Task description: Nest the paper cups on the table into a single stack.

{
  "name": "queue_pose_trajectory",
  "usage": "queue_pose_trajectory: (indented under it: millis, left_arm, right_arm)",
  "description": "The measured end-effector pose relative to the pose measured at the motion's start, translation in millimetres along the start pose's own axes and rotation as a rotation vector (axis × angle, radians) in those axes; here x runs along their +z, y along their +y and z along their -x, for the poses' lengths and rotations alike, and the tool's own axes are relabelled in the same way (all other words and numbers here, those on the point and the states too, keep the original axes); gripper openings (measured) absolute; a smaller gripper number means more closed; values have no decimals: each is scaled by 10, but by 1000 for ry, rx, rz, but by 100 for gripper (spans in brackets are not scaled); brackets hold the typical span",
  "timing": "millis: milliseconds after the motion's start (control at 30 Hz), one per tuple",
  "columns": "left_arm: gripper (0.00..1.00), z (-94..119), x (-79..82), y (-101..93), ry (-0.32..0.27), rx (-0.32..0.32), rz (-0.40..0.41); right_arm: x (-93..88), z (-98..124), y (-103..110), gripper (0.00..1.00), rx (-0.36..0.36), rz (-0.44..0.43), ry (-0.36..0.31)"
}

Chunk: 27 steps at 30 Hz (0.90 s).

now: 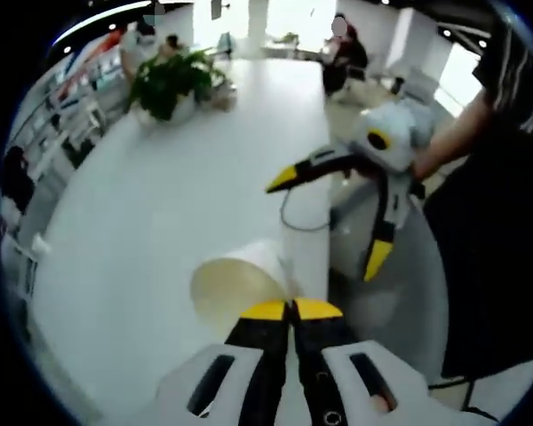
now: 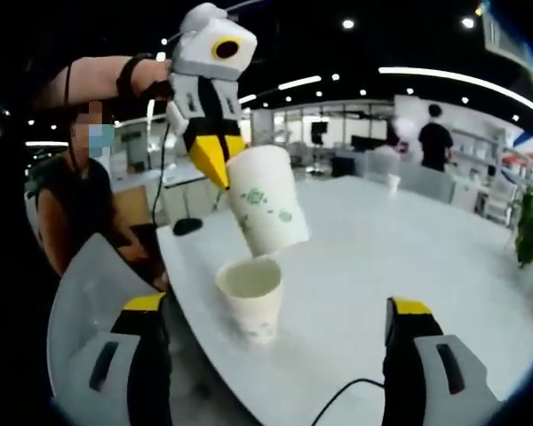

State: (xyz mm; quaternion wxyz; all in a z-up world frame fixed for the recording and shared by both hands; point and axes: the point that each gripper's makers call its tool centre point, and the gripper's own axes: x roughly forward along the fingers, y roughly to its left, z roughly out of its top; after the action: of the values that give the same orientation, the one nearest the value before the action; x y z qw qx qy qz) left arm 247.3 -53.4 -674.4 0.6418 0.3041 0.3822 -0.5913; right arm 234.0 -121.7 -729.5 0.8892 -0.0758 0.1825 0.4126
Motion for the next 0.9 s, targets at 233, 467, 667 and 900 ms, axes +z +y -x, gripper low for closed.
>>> queue_pose_trajectory:
  millis: [233,467,667,900]
  left_arm:
    - [0,-103,-155,-52,97,15,-36]
    - [0,-268,-334,-106,184,15,-79]
    - [0,-311,-393,-101,206,14,-90]
    - [0,-376,-382,-88,234,15,-125]
  right_arm:
    - [-33,32,21,98,1,-16,-1]
    - [-75,58,54,98,3,-27,3]
    - [-76,74,74,97,7,-34,-2]
    - [-75,58,57,97,9,-33,-2]
